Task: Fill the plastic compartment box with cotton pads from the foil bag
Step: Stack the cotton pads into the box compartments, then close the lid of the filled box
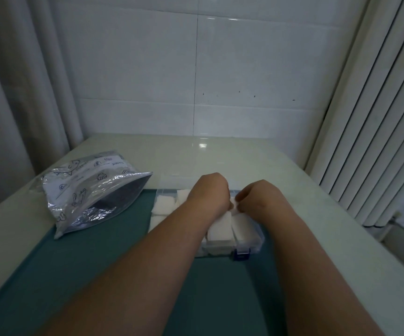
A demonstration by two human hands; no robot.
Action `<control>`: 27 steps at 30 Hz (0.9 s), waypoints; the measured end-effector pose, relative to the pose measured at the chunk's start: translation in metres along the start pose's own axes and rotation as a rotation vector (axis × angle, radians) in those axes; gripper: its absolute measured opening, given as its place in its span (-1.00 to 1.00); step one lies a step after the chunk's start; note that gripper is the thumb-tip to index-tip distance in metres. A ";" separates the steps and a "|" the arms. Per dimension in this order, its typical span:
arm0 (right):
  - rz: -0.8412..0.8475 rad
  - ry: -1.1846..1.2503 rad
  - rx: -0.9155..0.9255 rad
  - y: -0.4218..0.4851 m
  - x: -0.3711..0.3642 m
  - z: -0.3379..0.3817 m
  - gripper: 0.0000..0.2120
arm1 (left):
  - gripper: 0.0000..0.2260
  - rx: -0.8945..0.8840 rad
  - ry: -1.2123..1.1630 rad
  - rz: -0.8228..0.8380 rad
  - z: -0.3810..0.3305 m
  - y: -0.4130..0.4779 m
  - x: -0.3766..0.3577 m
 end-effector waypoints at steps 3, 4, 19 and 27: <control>0.013 0.019 -0.014 0.000 0.002 -0.001 -0.75 | -0.66 -0.004 -0.032 -0.031 0.001 -0.001 0.001; 0.014 0.018 -0.017 -0.001 0.004 -0.001 -0.74 | -0.69 -0.015 -0.053 -0.054 0.003 -0.002 0.002; -0.143 0.207 0.088 -0.008 0.011 -0.004 -0.62 | -0.71 -0.046 -0.423 -0.527 0.060 -0.042 0.053; -0.036 0.243 0.132 -0.006 -0.006 0.002 -0.62 | -0.71 0.129 -0.370 -0.429 0.118 -0.054 0.067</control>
Point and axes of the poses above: each hand's wrist, its own y-axis towards the middle knuckle, its own x-axis out of the back of the hand, z = x × y, the point moved 4 cm from there along y, towards the middle knuckle, and after that the axes turned 11 degrees about -y, right-handed, at the moved point
